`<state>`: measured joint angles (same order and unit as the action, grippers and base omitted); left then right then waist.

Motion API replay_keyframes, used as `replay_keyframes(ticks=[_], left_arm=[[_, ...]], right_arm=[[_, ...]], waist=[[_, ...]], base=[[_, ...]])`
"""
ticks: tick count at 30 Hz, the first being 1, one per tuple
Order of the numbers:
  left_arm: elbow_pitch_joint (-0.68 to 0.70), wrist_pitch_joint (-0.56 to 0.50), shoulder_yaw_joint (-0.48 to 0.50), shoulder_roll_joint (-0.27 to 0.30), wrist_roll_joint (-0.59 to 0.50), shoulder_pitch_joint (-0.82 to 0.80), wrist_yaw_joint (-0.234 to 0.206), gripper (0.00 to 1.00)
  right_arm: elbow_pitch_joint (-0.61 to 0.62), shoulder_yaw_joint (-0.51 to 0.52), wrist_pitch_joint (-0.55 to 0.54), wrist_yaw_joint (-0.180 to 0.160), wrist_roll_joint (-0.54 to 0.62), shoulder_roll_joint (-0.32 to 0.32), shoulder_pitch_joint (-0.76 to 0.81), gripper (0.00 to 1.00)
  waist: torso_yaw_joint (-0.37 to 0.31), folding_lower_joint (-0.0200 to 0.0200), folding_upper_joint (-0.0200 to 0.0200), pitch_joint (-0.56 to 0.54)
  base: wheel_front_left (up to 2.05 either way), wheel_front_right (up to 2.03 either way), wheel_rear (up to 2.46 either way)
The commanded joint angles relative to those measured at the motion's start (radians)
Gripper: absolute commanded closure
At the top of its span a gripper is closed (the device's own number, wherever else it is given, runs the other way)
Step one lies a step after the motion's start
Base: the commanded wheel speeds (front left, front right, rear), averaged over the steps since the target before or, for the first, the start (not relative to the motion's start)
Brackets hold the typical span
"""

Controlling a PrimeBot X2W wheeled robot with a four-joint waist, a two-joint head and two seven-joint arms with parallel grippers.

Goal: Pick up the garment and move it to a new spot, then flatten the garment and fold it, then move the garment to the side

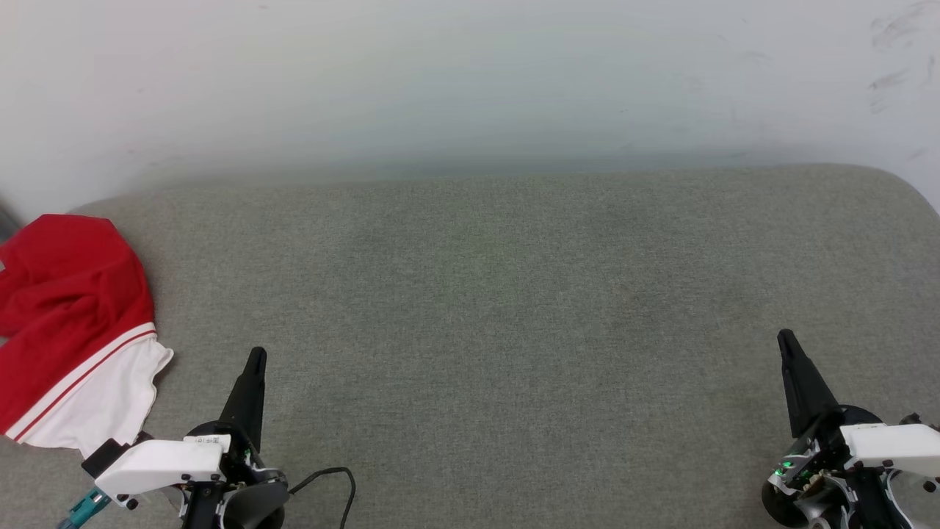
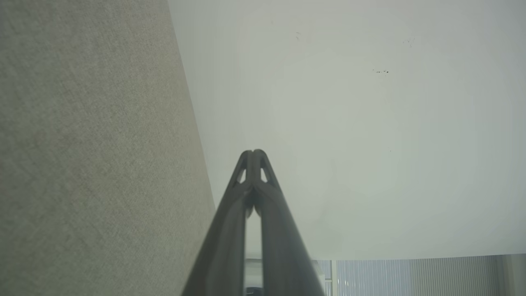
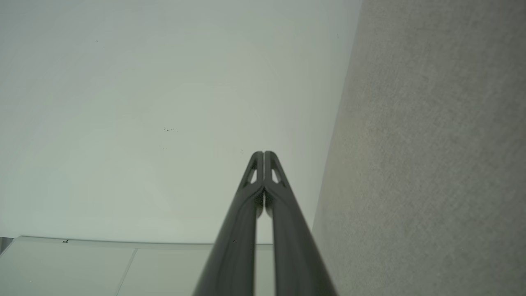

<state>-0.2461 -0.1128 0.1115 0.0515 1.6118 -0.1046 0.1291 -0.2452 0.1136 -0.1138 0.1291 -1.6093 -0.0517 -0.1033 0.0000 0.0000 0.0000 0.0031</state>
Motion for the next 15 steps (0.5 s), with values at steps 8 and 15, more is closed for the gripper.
replay_keyframes(ticks=[8,15], left_arm=[[-0.001,-0.003,0.003,-0.001,-0.005,-0.009,0.003,1.0],[-0.001,-0.003,0.003,-0.001,-0.005,-0.009,0.003,1.0]], right_arm=[[0.0,0.0,-0.001,0.003,0.003,0.003,-0.011,1.0],[0.0,0.001,-0.001,0.003,0.003,0.003,-0.011,1.0]], waist=[[0.0,0.0,0.0,0.0],[0.0,0.0,0.0,0.0]], base=[[0.0,0.0,0.0],[0.0,0.0,0.0]])
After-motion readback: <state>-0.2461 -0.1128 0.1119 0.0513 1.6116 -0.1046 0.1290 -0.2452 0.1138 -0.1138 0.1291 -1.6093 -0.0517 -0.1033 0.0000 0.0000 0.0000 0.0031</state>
